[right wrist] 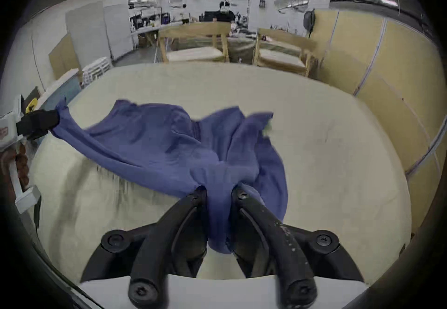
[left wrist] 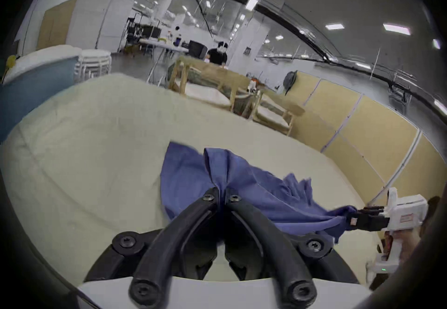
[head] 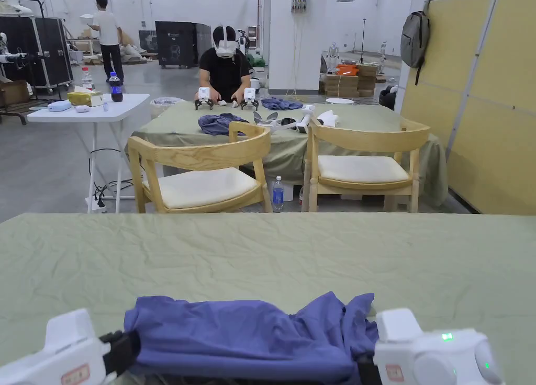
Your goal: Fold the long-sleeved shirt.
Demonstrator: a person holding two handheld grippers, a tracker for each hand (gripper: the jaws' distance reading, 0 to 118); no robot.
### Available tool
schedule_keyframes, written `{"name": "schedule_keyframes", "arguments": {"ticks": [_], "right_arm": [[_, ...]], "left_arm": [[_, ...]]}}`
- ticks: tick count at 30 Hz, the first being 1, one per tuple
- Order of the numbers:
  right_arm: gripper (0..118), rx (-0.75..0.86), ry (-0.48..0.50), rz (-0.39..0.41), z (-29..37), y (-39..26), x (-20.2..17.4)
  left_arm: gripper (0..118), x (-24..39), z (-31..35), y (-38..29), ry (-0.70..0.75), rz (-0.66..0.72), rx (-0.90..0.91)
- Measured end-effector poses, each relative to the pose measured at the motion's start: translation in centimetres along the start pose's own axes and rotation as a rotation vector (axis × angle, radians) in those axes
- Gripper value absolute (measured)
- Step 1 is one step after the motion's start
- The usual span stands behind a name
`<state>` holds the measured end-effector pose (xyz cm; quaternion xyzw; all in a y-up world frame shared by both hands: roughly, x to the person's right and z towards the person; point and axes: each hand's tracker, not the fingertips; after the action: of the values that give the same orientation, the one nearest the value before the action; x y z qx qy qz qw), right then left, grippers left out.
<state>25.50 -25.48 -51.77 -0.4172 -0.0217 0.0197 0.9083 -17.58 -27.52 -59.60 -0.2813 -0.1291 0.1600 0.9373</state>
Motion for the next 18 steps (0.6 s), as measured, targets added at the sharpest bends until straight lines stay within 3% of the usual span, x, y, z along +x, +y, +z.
{"name": "schedule_keyframes", "arguments": {"ticks": [3,8,15,18], "right_arm": [[21,-0.016,0.021,0.031,3.3,-4.5,-0.5],[21,-0.059,0.029,0.093,8.5,-12.1,-1.5],[21,-0.268,0.072,0.032,12.5,-21.1,-0.7],[14,-0.338,0.035,0.060,14.2,-23.3,-0.5]], "left_arm": [[2,0.2,4.4,-3.3,0.001,-0.049,-0.038],[2,0.0,12.0,-8.2,-0.018,0.008,-0.094],[2,0.5,20.4,-14.8,-0.026,0.015,-0.267],[2,0.0,22.6,-17.1,0.021,-0.009,-0.358]]}}
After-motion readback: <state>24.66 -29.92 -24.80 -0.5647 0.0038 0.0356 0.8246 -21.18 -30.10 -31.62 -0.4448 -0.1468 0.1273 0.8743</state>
